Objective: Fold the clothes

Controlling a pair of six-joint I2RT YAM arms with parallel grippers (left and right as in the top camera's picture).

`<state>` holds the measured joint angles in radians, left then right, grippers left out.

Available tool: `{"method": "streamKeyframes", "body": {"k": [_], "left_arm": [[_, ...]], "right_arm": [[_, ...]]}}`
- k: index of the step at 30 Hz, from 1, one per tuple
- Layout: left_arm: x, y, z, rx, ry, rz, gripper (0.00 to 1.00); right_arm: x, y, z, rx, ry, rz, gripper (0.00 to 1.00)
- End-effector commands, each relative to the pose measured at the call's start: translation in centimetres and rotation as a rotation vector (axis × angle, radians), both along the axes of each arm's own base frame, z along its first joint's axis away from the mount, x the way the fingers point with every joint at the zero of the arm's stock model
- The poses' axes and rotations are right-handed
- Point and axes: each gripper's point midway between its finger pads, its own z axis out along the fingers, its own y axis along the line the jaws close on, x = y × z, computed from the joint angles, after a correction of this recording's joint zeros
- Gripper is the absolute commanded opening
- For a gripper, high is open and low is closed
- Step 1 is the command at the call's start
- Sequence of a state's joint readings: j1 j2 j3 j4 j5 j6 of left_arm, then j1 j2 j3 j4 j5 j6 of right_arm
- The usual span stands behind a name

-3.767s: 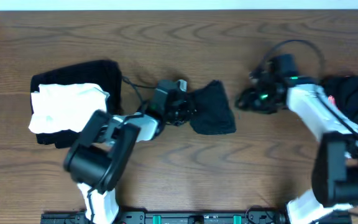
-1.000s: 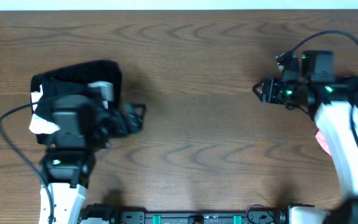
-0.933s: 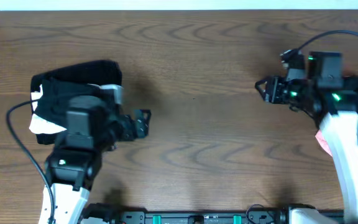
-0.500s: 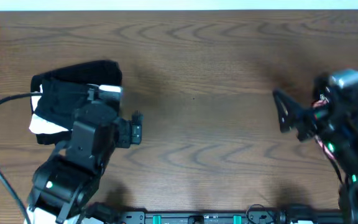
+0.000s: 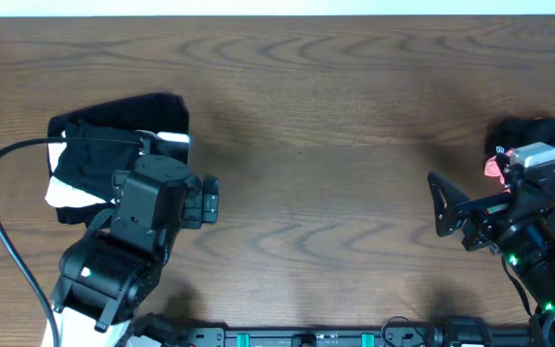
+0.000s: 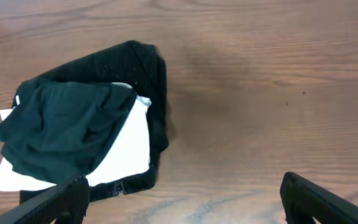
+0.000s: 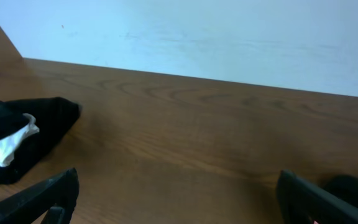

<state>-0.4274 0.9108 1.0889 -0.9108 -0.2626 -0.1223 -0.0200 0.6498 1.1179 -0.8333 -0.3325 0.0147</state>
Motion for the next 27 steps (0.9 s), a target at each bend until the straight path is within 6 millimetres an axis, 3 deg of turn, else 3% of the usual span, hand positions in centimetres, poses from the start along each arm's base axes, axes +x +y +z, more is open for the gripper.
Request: {"method": "streamKeyframes", "body": {"k": [1,9,19,22,27], "left_arm": [[0.2,0.1,0.3,0.024,-0.006,-0.002,0.98],[0.3,0.1,0.1,0.028,0.003,-0.003,0.98],[0.3,0.1,0.1,0.028,0.003,-0.003,0.98],[0.3,0.1,0.1,0.028,0.003,-0.003,0.98],[0.3,0.1,0.1,0.028,0.003,-0.003,0.98]], "right_arm": [[-0.2,0.3,0.0,-0.007,-0.004,0.021,0.99],[-0.8,0.6,-1.4,-0.001,0.062,0.036,0.99],[-0.4,-3.3,-4.8,-0.146,0.124,-0.184,0.99],[-0.3,-3.7,-7.6,-0.155,0.133,-0.201,0.99],[-0.8,-3.5,-14.1,-0.147,0.124,-0.190,0.99]]}}
